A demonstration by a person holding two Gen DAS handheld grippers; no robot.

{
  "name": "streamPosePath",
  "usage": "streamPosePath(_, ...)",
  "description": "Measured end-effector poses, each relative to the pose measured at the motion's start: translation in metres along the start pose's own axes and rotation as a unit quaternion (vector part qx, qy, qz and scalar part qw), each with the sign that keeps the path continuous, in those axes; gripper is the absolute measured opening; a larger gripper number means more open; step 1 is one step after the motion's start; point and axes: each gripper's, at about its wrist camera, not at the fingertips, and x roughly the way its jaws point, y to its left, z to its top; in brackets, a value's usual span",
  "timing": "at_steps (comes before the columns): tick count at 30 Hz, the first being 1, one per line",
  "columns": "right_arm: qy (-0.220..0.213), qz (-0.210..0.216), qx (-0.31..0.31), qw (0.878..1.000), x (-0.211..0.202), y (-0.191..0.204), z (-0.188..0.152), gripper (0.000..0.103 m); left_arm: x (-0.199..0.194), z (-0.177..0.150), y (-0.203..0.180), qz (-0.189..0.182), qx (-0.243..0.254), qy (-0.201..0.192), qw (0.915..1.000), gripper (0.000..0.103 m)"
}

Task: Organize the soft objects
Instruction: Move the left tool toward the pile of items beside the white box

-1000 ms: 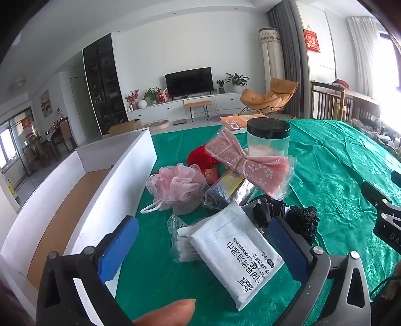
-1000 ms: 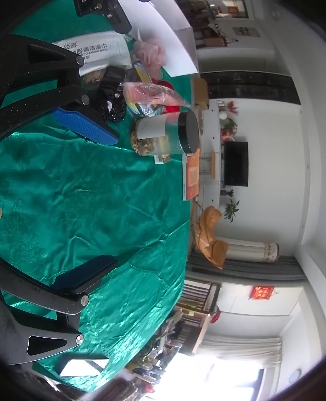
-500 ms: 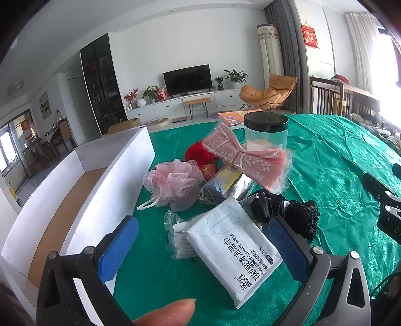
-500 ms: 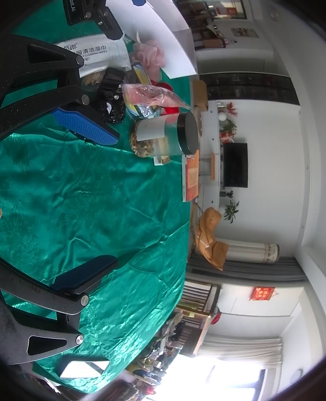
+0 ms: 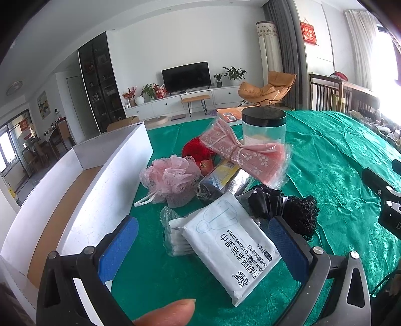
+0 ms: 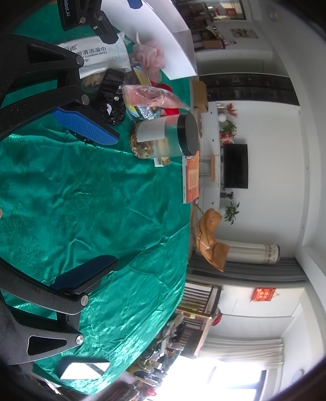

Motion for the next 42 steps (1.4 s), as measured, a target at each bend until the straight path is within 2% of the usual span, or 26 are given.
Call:
streamPosePath(27,0.004,0.004,0.000,1.000,0.000,0.007,0.000,0.092,0.003,0.003,0.001,0.003,0.004,0.008,1.0000,0.103)
streamPosePath(33,0.020,0.009,0.050,0.999,0.008,-0.012,-0.003,0.092,-0.001,0.013,0.027,0.010,-0.009,-0.001,0.9999,0.103)
streamPosePath(38,0.029,0.015,0.086,0.996,0.010,-0.029,-0.005,0.092,0.004,-0.001,0.037,0.003,-0.007,0.020,0.9998,0.103)
streamPosePath(42,0.032,0.018,0.080,0.996,0.010,-0.026,-0.004,0.092,0.009,-0.020,0.025,-0.036,0.009,0.055,0.9978,0.103)
